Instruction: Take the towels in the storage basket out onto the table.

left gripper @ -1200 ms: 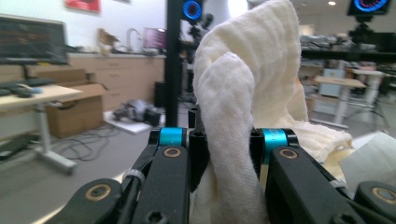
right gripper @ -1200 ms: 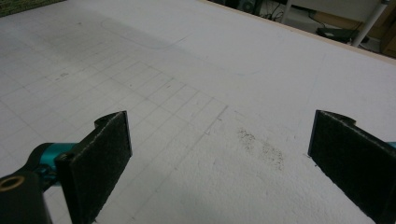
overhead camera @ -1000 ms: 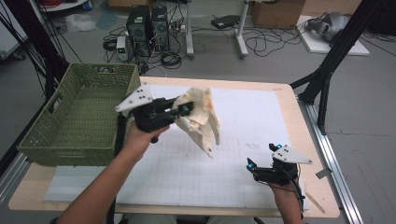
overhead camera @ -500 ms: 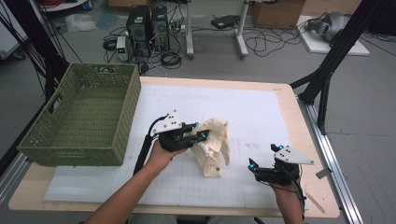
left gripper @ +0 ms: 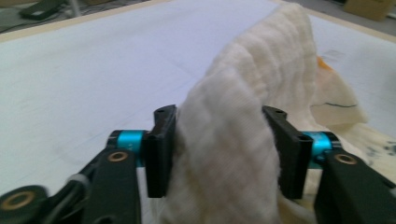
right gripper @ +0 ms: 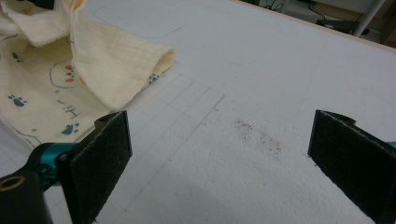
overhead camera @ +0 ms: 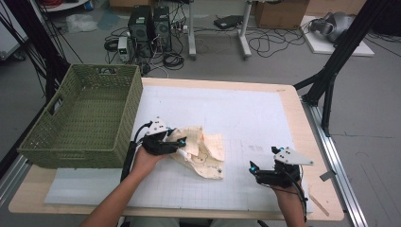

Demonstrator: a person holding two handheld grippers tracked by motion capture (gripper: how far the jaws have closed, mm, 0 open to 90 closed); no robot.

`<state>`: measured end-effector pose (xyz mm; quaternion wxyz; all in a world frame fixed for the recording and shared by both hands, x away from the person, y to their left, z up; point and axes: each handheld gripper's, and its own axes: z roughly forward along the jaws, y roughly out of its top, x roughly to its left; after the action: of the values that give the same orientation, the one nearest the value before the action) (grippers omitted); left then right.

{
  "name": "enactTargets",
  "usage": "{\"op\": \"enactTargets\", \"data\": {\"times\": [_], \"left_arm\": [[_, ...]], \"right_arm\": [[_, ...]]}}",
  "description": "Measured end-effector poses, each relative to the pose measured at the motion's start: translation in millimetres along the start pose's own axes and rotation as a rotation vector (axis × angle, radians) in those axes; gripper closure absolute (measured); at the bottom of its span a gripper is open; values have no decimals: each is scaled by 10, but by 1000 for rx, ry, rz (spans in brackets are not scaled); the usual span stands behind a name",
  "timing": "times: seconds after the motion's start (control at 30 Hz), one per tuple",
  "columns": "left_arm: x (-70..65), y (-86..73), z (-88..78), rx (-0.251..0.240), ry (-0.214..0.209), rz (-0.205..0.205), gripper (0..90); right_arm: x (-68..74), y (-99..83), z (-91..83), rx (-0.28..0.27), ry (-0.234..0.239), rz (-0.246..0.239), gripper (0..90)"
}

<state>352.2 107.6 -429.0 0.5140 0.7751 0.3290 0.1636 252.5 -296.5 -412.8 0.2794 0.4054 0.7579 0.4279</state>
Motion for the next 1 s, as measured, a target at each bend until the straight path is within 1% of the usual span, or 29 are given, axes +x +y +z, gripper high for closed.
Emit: {"op": "enactTargets", "data": {"times": [0.03, 0.1, 0.13, 0.17, 0.2, 0.3, 0.37, 0.4, 0.43, 0.47, 0.53, 0.6, 0.63, 0.67, 0.73, 0.8, 1.0], "left_arm": [[27, 2, -37, 1, 17, -13, 430], [64, 19, -123, -2, 39, -14, 347], [69, 31, -168, -7, 45, -11, 347], [65, 54, -256, -20, 45, 0, 322], [65, 54, -256, -20, 45, 0, 316], [32, 81, -410, -47, 26, 21, 302], [0, 95, -519, -73, 20, 31, 285], [-19, 101, -593, -101, 22, 30, 280], [-19, 101, -593, -101, 22, 30, 278], [-24, 99, -627, -110, 23, 35, 278], [-34, 66, -659, -128, 14, 30, 279], [-43, 9, -651, -127, 15, 33, 279], [-46, -44, -621, -108, 9, 28, 275], [-50, -57, -606, -101, 4, 24, 268], [-50, -62, -601, -95, 0, 29, 261], [-42, -61, -605, -110, 1, 26, 248], [-18, -63, -636, -118, 12, 16, 227]], "right_arm": [[2, 0, 2, 5, -1, 0, 54], [5, -3, 18, 7, 1, 5, 54], [5, -3, 18, 7, 1, 5, 54], [7, -5, 32, 9, 1, -3, 54], [15, -3, 40, 10, 4, 0, 54], [25, -1, 48, 11, 6, -1, 54], [32, 1, 60, 12, 10, 0, 54], [31, 1, 65, 12, 11, -3, 54], [35, 2, 72, 13, 10, 0, 54], [40, 2, 78, 16, 12, 1, 54], [45, 3, 85, 17, 15, 1, 54], [53, 3, 102, 15, 19, -1, 54], [61, 6, 113, 15, 21, 1, 54], [64, 8, 115, 15, 22, 2, 54], [67, 11, 116, 13, 24, 6, 54], [66, 10, 118, 10, 24, 9, 54], [55, 12, 136, 12, 23, 11, 53]]}}
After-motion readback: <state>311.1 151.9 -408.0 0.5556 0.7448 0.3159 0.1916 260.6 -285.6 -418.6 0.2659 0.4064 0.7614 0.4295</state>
